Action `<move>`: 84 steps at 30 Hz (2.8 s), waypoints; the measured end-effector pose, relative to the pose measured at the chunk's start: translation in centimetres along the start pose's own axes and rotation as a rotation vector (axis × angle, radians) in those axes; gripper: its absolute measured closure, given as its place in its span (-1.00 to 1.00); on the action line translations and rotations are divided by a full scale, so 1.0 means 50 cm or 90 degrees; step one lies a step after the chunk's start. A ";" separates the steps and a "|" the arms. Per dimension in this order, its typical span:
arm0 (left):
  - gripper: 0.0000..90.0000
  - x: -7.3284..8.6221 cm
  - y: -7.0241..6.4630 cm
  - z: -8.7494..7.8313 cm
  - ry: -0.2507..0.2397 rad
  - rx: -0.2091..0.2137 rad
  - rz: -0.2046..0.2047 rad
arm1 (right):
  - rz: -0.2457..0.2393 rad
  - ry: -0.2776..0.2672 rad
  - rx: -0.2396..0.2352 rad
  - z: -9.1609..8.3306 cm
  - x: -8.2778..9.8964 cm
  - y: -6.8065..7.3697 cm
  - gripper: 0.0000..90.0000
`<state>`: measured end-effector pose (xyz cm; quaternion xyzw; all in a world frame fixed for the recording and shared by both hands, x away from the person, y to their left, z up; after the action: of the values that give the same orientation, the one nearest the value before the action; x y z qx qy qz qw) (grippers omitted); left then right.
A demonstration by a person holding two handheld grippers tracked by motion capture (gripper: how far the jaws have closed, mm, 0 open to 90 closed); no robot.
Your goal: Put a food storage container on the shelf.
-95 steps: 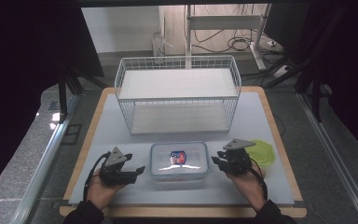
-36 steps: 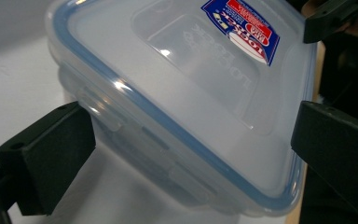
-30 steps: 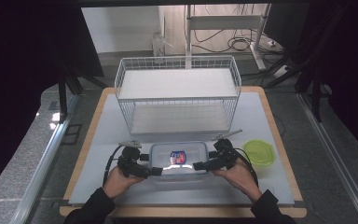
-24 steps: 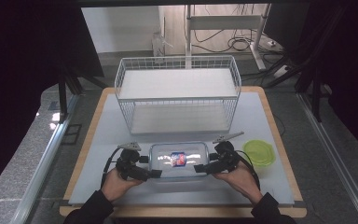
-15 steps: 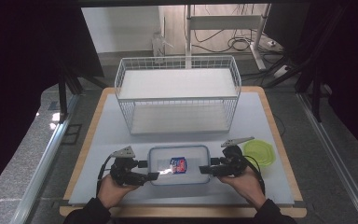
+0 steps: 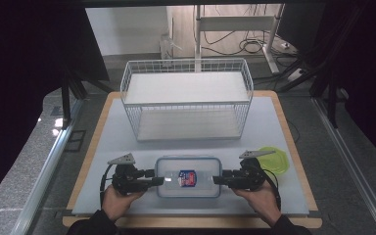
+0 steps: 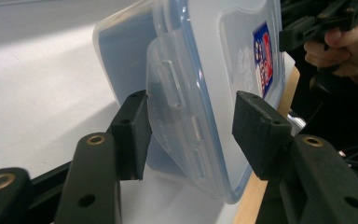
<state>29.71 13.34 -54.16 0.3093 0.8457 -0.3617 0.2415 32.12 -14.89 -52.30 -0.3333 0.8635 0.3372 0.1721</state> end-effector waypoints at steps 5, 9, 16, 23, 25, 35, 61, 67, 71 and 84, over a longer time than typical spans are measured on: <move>0.13 -0.006 0.008 -0.003 0.002 -0.005 0.000 | -0.027 -0.012 0.022 0.000 -0.006 0.003 0.21; 0.13 -0.014 0.007 -0.004 0.007 -0.022 0.009 | -0.034 -0.018 0.029 -0.001 -0.009 0.002 0.20; 0.13 -0.041 -0.001 -0.024 -0.010 -0.031 0.024 | -0.043 -0.042 0.031 -0.019 -0.031 0.009 0.20; 0.13 -0.069 -0.004 -0.045 -0.020 -0.040 0.032 | -0.048 -0.065 0.027 -0.038 -0.060 0.016 0.21; 0.13 -0.079 -0.005 -0.050 -0.023 -0.044 0.035 | -0.050 -0.070 0.027 -0.044 -0.070 0.017 0.21; 0.13 -0.124 -0.008 -0.070 -0.036 -0.053 0.046 | -0.056 -0.093 0.025 -0.083 -0.122 0.019 0.22; 0.13 -0.269 -0.017 -0.175 -0.074 -0.074 0.068 | -0.076 -0.143 0.008 -0.163 -0.266 0.039 0.22; 0.13 -0.313 -0.011 -0.198 -0.080 -0.077 0.071 | -0.081 -0.154 0.010 -0.186 -0.312 0.042 0.22; 0.13 -0.341 -0.001 -0.208 -0.078 -0.075 0.070 | -0.078 -0.160 0.012 -0.196 -0.341 0.038 0.22; 0.15 -0.419 0.027 -0.232 -0.082 -0.057 0.062 | -0.062 -0.182 0.007 -0.222 -0.413 0.016 0.21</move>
<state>42.99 15.60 -34.35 0.3152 0.8276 -0.3305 0.3263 45.60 -12.71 -33.23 -0.3223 0.8148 0.3675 0.3116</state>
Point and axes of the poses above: each handheld gripper's, and its own axes: z roughly forward along the jaws, x roughly out of its underside, y roughly to its left, the point moved 7 cm from there along z, roughly forward along the jaws, and after that the axes turned 14 degrees about y, right-handed, at the moved point
